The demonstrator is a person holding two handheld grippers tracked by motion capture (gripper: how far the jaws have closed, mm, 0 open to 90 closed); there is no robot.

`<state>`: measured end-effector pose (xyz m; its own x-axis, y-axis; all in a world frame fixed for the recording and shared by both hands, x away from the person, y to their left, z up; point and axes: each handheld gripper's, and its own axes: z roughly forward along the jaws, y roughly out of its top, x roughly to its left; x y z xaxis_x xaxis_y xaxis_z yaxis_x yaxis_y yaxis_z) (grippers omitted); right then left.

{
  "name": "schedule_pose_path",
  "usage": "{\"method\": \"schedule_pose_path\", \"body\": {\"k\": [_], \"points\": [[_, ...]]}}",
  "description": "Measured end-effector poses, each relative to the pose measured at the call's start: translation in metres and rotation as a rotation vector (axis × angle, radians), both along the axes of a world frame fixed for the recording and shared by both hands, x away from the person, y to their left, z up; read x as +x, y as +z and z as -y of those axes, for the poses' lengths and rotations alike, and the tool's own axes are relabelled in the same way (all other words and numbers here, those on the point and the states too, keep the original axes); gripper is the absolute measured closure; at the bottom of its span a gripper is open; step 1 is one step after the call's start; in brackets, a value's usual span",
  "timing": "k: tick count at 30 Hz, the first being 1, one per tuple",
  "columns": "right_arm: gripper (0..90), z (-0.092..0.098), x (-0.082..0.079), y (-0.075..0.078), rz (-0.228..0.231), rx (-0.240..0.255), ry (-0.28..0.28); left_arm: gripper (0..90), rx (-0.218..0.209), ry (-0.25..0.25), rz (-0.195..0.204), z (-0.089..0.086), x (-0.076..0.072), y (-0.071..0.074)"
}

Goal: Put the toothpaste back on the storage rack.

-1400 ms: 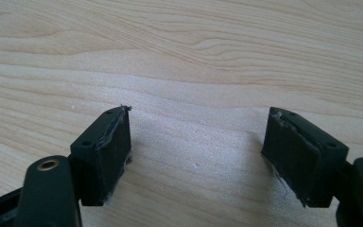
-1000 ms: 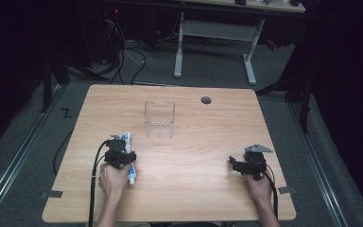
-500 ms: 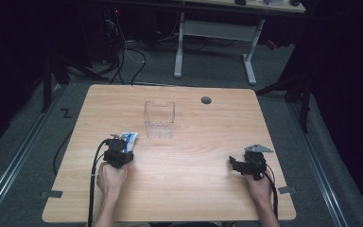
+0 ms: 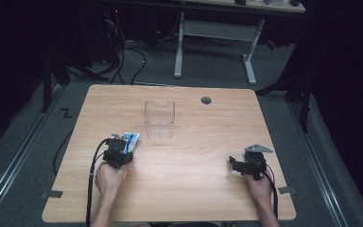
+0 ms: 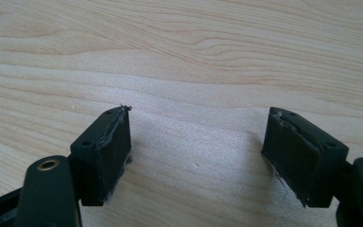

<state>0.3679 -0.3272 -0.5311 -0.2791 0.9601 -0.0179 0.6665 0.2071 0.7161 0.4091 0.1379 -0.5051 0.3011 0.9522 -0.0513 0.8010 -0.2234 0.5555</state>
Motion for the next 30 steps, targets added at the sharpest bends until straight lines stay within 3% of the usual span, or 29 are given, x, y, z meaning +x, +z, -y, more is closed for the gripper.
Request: {"method": "schedule_pose_path", "body": {"k": [10,15,19,30], "points": [[23.9,0.000,0.000,0.000,0.000,-0.001,0.000,67.2,-0.046,-0.027,0.059,-0.002,-0.009,0.020],[23.9,0.000,0.000,0.000,0.001,-0.001,0.001,67.1,-0.101,-0.038,0.080,-0.004,-0.012,0.026],[23.9,0.000,0.000,0.000,0.001,-0.001,0.001,67.0,-0.093,-0.052,0.092,-0.002,-0.014,0.030],[23.9,0.000,0.000,0.000,0.000,0.000,0.000,66.6,-0.138,-0.059,0.145,-0.003,-0.018,0.041]]}}
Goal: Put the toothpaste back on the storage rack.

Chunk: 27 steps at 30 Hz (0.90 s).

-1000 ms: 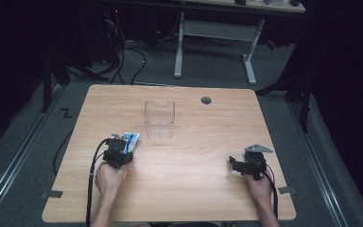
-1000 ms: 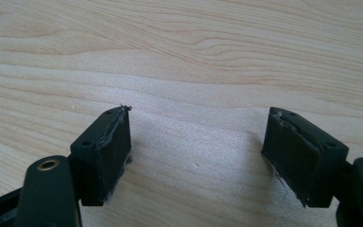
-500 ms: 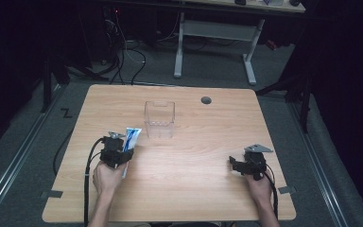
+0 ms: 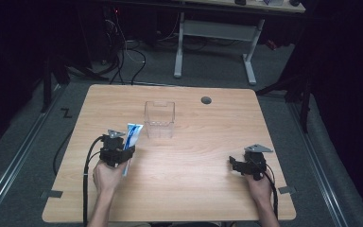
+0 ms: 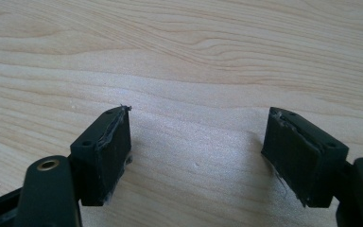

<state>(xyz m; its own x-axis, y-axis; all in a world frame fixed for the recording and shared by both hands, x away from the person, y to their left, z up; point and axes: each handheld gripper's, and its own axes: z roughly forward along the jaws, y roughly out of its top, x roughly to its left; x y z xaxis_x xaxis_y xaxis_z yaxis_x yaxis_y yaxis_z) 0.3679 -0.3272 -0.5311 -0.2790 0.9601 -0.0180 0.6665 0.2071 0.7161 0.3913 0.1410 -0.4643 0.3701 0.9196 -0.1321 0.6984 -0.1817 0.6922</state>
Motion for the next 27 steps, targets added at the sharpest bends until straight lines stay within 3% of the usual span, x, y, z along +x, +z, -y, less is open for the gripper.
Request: {"method": "schedule_pose_path", "body": {"k": [17,27], "points": [[23.9,0.000,0.000,0.000,0.000,0.000,0.000,66.7,-0.035,-0.026,0.054,0.001,-0.002,0.017],[23.9,0.000,0.000,0.000,0.000,0.001,0.000,67.0,-0.079,-0.058,0.088,0.004,0.001,0.032]]}}
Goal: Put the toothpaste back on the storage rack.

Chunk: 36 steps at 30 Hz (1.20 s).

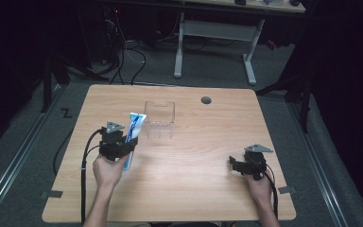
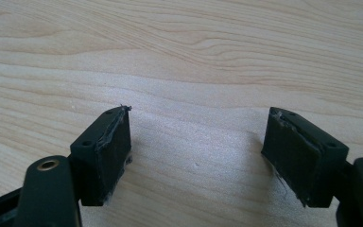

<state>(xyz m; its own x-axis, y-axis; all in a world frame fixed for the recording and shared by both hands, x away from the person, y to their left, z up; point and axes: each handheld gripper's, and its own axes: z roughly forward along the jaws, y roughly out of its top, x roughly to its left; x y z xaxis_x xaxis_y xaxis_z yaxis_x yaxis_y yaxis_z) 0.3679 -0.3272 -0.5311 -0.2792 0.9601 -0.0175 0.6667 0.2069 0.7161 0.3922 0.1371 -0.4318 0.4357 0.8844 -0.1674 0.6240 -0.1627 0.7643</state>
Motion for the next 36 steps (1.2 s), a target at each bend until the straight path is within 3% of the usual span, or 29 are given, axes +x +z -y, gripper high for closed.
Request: {"method": "schedule_pose_path", "body": {"k": [17,26,36], "points": [[23.9,0.000,0.000,0.000,0.001,-0.001,0.001,66.9,0.027,-0.058,0.040,0.016,0.012,0.029],[23.9,0.000,0.000,0.000,0.000,0.000,0.000,66.9,-0.003,-0.084,0.064,0.025,0.025,0.043],[23.9,0.000,0.000,0.000,0.000,-0.001,-0.001,67.1,-0.007,-0.108,0.072,0.036,0.039,0.052]]}}
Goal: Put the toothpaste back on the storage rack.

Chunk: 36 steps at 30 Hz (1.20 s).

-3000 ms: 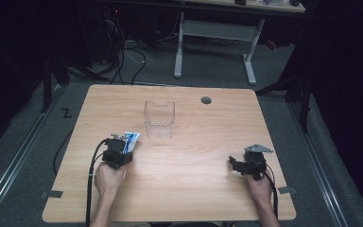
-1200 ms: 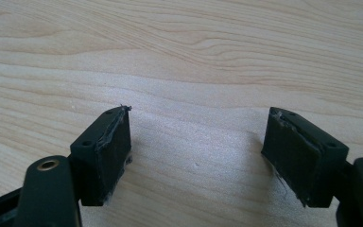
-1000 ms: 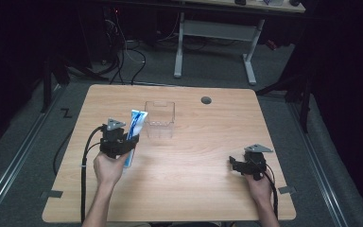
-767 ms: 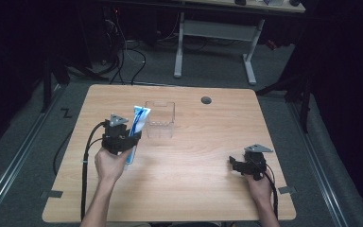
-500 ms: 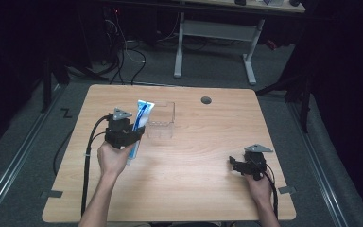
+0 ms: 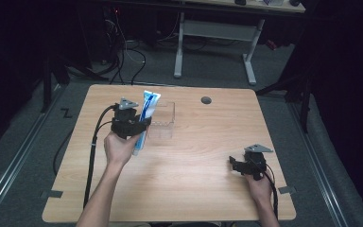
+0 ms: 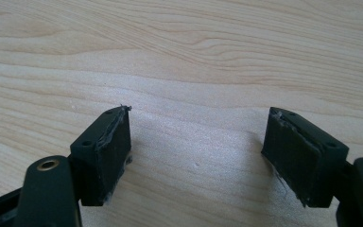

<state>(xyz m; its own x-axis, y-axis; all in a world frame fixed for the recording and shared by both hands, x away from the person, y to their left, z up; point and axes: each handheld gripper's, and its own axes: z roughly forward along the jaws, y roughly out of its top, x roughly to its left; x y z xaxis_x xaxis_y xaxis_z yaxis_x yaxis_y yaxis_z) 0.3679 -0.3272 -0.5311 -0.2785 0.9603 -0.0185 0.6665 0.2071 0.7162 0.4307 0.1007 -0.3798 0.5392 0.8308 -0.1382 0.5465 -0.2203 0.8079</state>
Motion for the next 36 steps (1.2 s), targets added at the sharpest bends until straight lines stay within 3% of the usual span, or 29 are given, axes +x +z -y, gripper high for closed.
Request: {"method": "schedule_pose_path", "body": {"k": [14,24,30,36], "points": [[23.9,0.000,0.000,0.000,0.001,0.001,0.000,67.8,-0.010,-0.017,0.032,0.014,0.022,0.018],[23.8,0.000,0.000,0.000,0.001,0.000,0.001,68.5,-0.022,-0.014,0.053,0.024,0.039,0.025],[23.9,0.000,0.000,0.000,0.001,0.001,0.001,68.7,0.003,-0.020,0.062,0.033,0.049,0.028],[23.9,0.000,0.000,0.000,0.001,0.001,0.001,69.2,-0.015,-0.013,0.076,0.038,0.058,0.029]]}}
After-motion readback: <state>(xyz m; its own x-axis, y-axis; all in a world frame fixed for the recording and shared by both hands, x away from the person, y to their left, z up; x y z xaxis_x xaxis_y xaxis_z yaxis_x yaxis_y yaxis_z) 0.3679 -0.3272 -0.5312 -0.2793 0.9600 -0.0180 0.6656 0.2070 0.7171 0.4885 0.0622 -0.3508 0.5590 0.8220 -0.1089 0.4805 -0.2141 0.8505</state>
